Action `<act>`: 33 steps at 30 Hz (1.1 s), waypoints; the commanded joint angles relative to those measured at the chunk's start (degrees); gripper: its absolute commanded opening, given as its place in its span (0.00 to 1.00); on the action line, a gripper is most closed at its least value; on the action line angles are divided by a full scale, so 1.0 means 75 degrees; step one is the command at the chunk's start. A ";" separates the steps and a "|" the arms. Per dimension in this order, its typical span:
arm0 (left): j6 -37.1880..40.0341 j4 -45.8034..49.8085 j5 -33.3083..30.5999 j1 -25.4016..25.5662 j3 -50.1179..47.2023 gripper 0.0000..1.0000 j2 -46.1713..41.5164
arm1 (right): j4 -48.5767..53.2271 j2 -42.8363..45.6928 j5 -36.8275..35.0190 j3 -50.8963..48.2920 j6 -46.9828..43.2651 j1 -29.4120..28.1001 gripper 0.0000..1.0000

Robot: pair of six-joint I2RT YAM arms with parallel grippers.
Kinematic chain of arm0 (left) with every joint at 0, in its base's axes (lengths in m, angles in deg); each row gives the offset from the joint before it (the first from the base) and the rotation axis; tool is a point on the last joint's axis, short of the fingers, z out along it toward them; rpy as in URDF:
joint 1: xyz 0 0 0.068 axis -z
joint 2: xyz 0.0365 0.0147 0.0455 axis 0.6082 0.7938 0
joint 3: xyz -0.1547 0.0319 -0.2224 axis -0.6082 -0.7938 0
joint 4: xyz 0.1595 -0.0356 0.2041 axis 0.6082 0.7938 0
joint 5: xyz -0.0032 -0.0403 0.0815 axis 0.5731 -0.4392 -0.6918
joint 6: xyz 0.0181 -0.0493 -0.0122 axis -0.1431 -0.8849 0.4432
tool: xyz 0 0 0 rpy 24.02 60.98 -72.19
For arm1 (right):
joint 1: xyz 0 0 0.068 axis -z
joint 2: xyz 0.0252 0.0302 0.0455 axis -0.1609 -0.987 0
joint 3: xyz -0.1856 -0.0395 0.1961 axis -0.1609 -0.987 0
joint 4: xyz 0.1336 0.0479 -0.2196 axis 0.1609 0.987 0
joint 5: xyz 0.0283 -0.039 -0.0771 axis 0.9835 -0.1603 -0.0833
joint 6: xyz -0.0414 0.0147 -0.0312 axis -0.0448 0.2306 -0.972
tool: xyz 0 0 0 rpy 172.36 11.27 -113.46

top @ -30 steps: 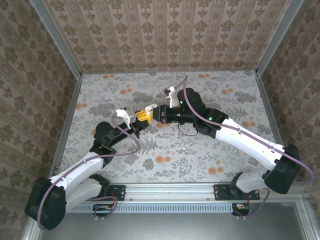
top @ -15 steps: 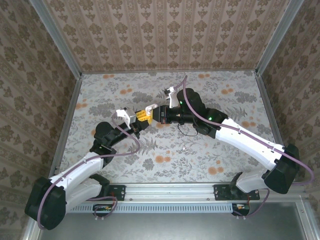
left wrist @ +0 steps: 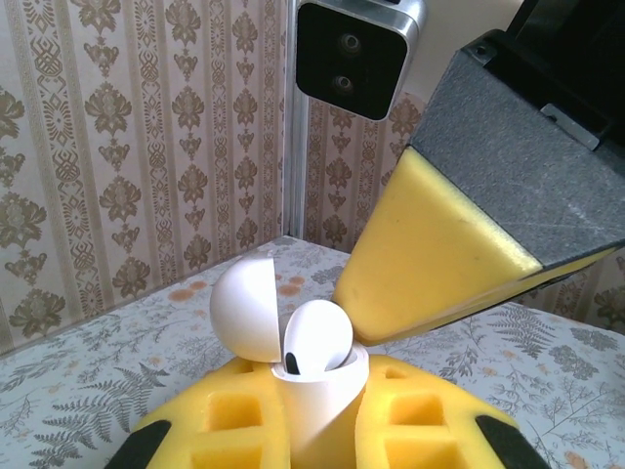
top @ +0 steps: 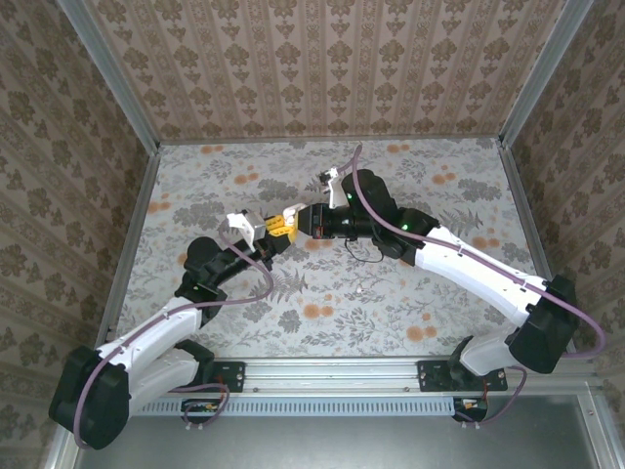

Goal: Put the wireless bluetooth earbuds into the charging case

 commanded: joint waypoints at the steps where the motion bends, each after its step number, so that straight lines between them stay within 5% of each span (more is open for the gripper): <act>1: -0.0126 -0.0325 0.0183 -0.0002 0.0151 0.00 -0.0129 | 0.0226 0.0037 -0.0040 0.0123 -0.0105 0.0119 0.13; 10: -0.0027 -0.0239 0.0221 -0.0058 0.0170 0.00 -0.0074 | 0.0580 0.0665 0.0002 -0.0090 -0.0266 0.0191 0.14; 21: 0.0592 0.0978 0.0436 -0.0281 0.0329 0.00 -0.0508 | 0.2989 0.1624 -0.0997 -0.1155 -0.0565 0.0784 0.31; 33: 0.0695 0.1620 0.0309 -0.0410 -0.0023 0.00 -0.1103 | 0.3838 0.0728 -0.1812 -0.2454 -0.2095 0.0510 0.33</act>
